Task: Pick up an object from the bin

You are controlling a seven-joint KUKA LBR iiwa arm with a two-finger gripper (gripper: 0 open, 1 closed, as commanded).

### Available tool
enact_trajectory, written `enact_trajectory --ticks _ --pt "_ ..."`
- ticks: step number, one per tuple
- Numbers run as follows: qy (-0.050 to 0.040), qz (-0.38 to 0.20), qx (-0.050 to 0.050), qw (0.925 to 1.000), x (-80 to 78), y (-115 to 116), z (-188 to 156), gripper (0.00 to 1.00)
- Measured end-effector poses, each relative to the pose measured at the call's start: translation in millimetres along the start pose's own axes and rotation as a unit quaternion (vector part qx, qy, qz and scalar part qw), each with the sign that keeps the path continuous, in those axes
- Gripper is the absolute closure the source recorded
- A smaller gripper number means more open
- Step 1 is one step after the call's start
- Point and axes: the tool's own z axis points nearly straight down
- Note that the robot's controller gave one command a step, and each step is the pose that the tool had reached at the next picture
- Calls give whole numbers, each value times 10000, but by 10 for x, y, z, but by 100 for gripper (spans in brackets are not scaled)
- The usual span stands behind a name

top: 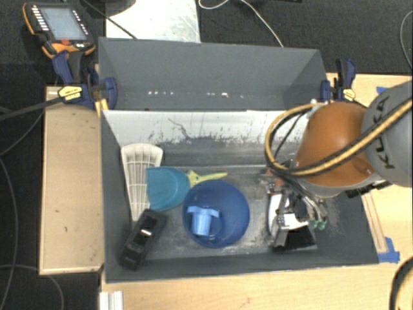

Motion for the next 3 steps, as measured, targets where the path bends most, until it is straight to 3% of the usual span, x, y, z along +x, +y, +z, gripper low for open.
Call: enact_trajectory --ticks 1,2,3 --pt "-66 1827 -18 9831 -573 533 568 0" --pt "2 1272 7 9919 -402 821 -44 0" --pt "-110 1384 -23 9903 -244 706 509 0"
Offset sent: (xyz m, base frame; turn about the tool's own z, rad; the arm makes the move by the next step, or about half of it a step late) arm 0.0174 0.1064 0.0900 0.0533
